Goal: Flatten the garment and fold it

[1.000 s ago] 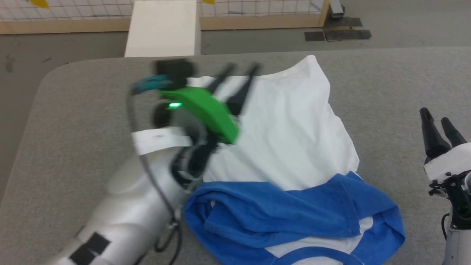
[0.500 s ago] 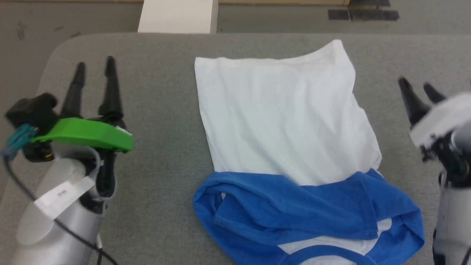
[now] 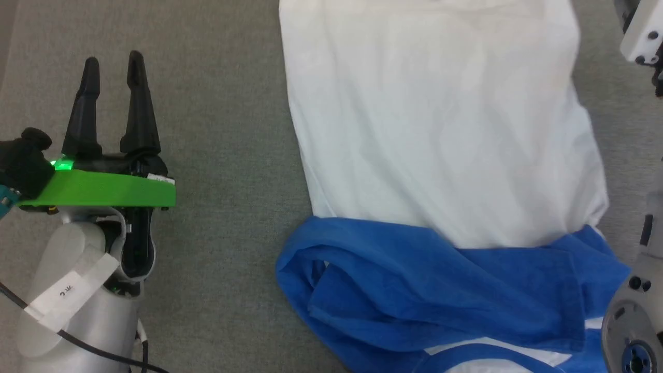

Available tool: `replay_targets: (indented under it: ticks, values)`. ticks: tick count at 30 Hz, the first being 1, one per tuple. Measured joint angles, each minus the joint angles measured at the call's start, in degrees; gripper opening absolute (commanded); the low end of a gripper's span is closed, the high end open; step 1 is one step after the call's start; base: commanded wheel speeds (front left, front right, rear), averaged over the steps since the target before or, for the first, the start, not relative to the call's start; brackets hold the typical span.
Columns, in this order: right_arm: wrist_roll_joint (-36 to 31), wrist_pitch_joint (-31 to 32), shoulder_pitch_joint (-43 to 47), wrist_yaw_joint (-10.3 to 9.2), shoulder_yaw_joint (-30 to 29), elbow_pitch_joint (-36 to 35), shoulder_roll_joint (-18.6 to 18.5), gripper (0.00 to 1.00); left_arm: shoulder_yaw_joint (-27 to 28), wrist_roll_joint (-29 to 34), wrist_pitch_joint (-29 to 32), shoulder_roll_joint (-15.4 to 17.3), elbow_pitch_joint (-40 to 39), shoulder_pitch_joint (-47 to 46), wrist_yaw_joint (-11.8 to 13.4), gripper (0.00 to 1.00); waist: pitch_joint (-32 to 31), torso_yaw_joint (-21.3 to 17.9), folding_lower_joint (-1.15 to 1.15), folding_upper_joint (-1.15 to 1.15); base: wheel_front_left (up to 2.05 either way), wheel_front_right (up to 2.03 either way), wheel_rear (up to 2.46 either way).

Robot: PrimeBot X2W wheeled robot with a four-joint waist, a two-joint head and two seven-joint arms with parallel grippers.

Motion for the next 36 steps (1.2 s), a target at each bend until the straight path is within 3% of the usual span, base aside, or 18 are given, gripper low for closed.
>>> replay_targets:
  ticks: [7,15,16,17,18,24,28,31,36]
  values:
    - [-3.60,0.98,-2.83,0.00,0.14,4.68,0.44,1.00,1.90,1.12,0.00,-2.10,0.19,-0.75,-1.78,1.00,5.58,2.89,0.00,0.00,0.00,0.00,0.00]
    - [-3.93,1.71,-5.07,-0.02,4.71,7.05,-0.71,1.00,2.61,1.77,0.00,-3.20,0.93,-0.75,-2.75,1.00,8.50,5.43,0.00,0.00,0.00,0.00,0.00]
    - [-3.87,2.32,-5.36,-0.02,5.10,7.30,-1.03,0.52,2.65,1.80,0.00,-3.28,1.14,-0.74,-2.93,1.00,8.58,5.53,0.00,0.00,0.00,0.00,0.00]
    - [-3.71,2.72,-5.46,-0.02,5.39,7.43,-1.21,0.22,2.65,1.90,0.00,-3.35,1.35,-0.74,-2.98,1.00,8.54,5.54,0.00,0.00,0.00,0.00,0.00]
    - [-3.38,2.87,-5.49,-0.02,5.58,7.54,-1.31,0.00,2.68,2.11,0.00,-3.49,1.58,-0.74,-3.00,1.00,8.42,5.52,0.00,0.00,0.00,0.00,0.00]
    - [-1.83,1.21,-4.92,0.00,5.10,7.97,-1.32,0.00,2.45,2.55,0.46,-3.81,3.31,-0.76,-3.01,1.00,6.52,4.87,0.00,0.00,0.00,0.00,0.00]
    - [0.86,-0.71,-3.73,0.00,5.57,7.71,-1.43,0.00,1.51,2.20,4.97,-3.72,4.50,-2.69,-2.99,1.00,4.41,4.10,0.00,0.00,0.00,0.00,0.00]
    - [2.19,-1.32,-3.09,0.00,7.22,7.43,-1.24,0.00,0.12,1.40,10.67,-3.14,5.24,-7.57,-2.88,1.00,3.20,2.93,0.00,0.00,0.00,0.00,0.00]
    - [5.06,-1.65,-2.54,0.00,10.22,6.39,-0.64,0.00,-5.08,0.58,26.22,-3.14,11.27,-21.18,-1.30,1.00,1.80,-0.23,0.00,0.00,0.00,0.00,0.00]
